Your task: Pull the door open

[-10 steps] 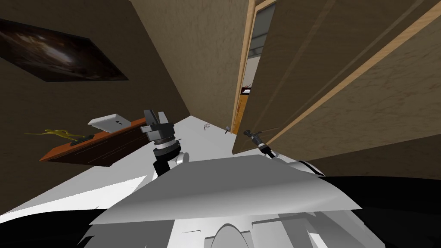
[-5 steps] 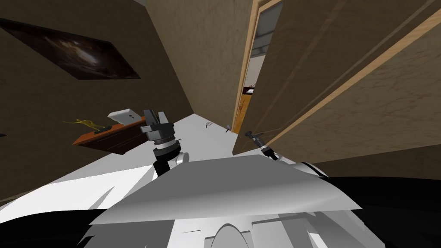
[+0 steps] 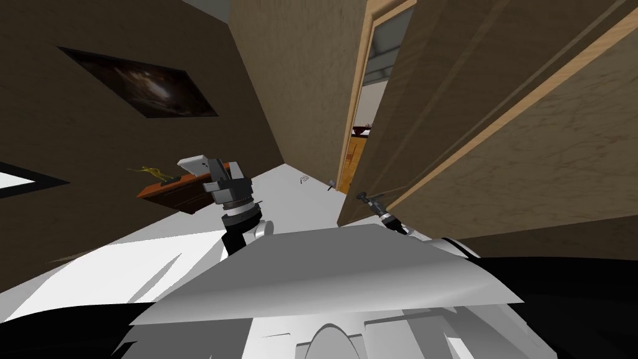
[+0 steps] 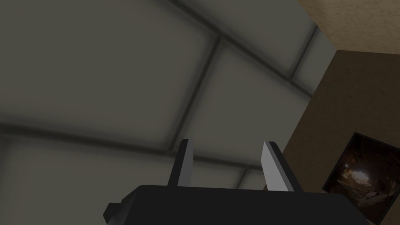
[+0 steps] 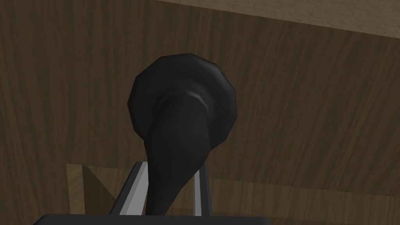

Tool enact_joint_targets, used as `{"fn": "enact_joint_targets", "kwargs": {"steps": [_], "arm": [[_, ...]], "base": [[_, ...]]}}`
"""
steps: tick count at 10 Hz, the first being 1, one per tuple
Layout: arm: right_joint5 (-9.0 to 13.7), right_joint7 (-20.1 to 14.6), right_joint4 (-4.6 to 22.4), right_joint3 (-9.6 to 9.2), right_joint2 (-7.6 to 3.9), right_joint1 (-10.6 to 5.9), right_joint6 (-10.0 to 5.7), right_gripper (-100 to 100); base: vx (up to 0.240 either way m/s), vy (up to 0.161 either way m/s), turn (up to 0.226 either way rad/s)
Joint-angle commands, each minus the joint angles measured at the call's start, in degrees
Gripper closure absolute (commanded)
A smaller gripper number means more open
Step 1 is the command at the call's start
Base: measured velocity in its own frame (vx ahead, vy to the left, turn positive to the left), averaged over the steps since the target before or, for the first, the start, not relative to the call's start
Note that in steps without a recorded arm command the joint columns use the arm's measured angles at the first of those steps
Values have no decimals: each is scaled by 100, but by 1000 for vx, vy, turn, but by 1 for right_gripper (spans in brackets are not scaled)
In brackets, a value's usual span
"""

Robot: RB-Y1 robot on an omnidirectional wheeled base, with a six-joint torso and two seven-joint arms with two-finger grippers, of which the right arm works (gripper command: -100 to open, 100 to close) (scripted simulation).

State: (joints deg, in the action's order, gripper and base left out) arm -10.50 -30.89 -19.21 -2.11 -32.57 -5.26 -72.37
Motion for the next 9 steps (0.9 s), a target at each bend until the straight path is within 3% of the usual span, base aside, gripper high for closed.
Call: {"fn": "enact_joint_targets", "kwargs": {"steps": [1,3,9], "arm": [[18,-20,-163,34,-62,135,-36,100],[6,-29,-181,15,-34,143,-29,100],[-20,-51,-48,56,-116,278,-332,100]], "base": [[-121,-62,120],[-39,-20,5],[-165,-94,166]]}}
